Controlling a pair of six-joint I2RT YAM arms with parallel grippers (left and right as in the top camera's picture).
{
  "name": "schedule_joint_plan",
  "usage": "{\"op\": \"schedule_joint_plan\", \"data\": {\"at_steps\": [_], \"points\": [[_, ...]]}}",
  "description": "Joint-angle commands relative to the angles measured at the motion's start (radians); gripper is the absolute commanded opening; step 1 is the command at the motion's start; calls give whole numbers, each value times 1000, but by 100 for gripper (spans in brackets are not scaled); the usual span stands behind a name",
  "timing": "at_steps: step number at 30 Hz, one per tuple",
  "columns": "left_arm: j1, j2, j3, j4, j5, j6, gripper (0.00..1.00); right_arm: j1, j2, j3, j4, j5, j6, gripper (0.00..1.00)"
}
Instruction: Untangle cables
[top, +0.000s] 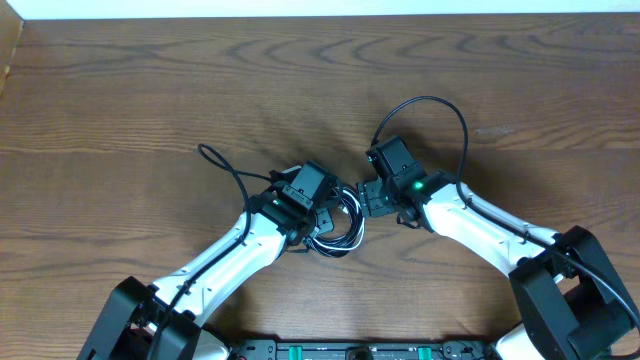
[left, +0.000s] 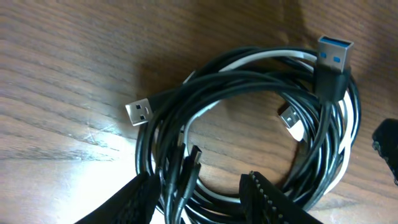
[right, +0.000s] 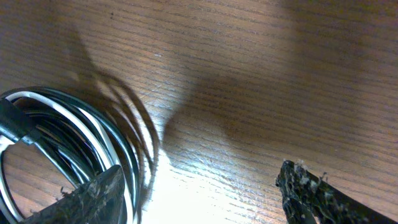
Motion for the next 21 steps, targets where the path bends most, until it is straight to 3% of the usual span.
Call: {"op": "schedule_joint_plan", "data": {"at_steps": [1, 21], "points": [[-3, 11, -5, -2, -37, -13, 48, -2, -1, 10, -3, -2, 13, 76], [-2, 16, -66, 17, -64, -53, 48, -2, -1, 10, -8, -2, 14, 76]]}}
